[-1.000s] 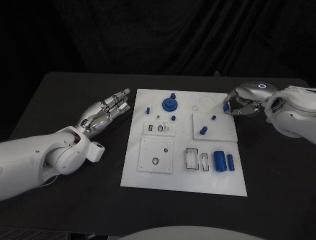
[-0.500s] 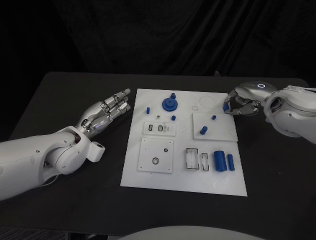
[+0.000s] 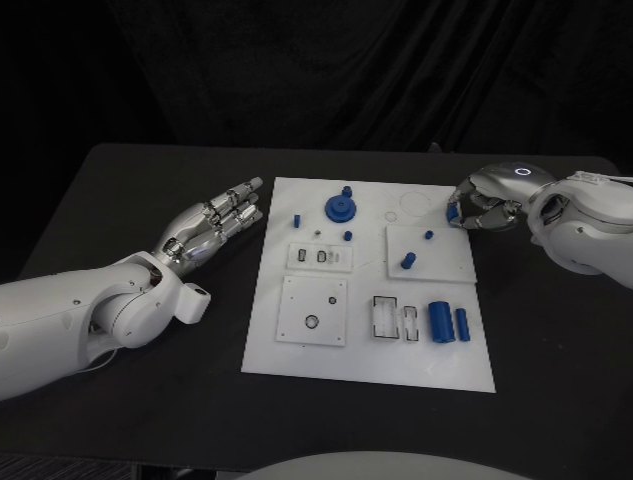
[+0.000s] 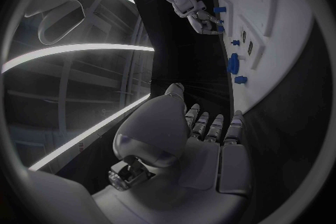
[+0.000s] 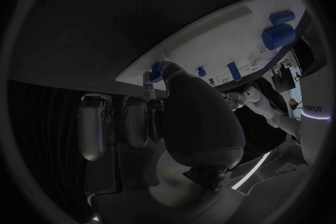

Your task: Assemble the parts on the task board

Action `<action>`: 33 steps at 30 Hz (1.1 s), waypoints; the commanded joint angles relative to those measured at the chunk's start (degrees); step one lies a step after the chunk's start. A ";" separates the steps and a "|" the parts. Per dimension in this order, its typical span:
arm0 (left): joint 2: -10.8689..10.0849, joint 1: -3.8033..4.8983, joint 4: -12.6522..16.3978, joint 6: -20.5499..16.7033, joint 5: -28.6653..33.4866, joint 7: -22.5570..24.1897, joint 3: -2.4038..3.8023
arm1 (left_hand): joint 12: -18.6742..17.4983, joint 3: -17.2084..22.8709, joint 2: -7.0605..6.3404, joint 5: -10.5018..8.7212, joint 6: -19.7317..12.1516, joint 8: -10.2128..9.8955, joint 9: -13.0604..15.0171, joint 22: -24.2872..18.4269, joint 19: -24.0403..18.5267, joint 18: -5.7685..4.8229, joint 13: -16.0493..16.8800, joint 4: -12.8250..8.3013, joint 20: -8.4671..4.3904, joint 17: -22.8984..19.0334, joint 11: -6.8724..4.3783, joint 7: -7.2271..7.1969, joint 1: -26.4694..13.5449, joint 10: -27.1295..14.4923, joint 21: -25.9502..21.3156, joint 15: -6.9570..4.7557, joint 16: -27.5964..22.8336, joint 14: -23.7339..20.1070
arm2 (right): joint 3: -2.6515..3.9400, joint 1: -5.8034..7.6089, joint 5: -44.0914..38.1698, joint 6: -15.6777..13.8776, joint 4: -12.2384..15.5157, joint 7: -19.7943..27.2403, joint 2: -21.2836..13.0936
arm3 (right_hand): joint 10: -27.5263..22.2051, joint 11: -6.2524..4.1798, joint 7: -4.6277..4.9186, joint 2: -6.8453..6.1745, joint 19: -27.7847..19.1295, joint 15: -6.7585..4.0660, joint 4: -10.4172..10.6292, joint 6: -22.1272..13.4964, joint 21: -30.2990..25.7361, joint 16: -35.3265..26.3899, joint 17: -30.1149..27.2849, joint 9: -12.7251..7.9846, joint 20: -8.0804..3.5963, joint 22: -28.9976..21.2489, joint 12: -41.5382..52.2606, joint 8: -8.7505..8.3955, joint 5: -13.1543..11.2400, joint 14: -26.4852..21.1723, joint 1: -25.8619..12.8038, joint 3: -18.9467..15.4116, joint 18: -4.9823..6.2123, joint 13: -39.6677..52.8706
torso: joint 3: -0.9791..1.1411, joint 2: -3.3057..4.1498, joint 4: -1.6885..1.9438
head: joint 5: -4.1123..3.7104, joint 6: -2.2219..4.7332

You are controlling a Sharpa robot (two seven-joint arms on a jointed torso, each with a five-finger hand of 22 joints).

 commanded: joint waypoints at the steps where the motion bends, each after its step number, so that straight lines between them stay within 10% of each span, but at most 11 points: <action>1: 0.12 0.02 -0.03 1.00 -0.38 4.24 0.03 | 0.28 0.36 -0.08 0.34 -0.23 -0.01 0.02 -0.02 -0.07 1.06 0.07 0.12 0.39 0.00 0.37 0.21 0.58 -0.14 0.16 0.39 -0.03 -0.10 | 0.03 -0.14 -0.14 -2.06 0.29 0.28 -0.18 | 5.96 0.30 -0.04 0.26 4.23 0.20 -0.35 0.53 -0.21 0.26 9.51 0.07 0.24 13.85 0.15 0.21 -0.11 4.99 0.22 -0.05 -0.43 15.09 | 0.01 0.00 0.01 | 0.04 -0.01; 18: 0.14 0.00 0.01 0.76 -0.38 4.10 0.03 | 0.28 0.46 -0.06 0.36 -0.22 -0.01 0.02 -0.06 -0.16 1.05 0.07 0.09 0.46 0.00 0.47 0.26 0.63 -0.14 0.08 0.48 -0.03 -0.10 | 0.10 1.55 0.18 -12.59 10.20 1.86 -0.58 | 5.96 0.23 -0.12 0.48 4.42 0.17 -0.92 2.75 0.12 0.36 9.58 1.42 0.22 13.96 0.15 1.27 -0.15 5.01 0.13 -0.38 -0.51 15.09 | 0.03 0.01 -0.01 | 0.36 0.51; 33: 0.19 0.00 -0.10 0.90 -0.38 4.05 0.03 | 0.28 0.50 -0.06 0.39 -0.20 -0.01 0.03 -0.03 -0.09 1.05 0.07 0.07 0.48 0.00 0.51 0.28 0.65 -0.14 0.14 0.51 -0.03 -0.10 | 0.09 0.49 0.19 -9.32 13.59 1.63 5.04 | 5.96 0.16 -0.10 0.54 4.48 0.09 -1.16 3.09 0.24 0.34 9.54 1.71 0.18 14.01 0.15 1.41 -0.16 5.01 0.19 -0.42 -0.54 15.09 | -0.06 -0.04 0.07 | 0.26 0.16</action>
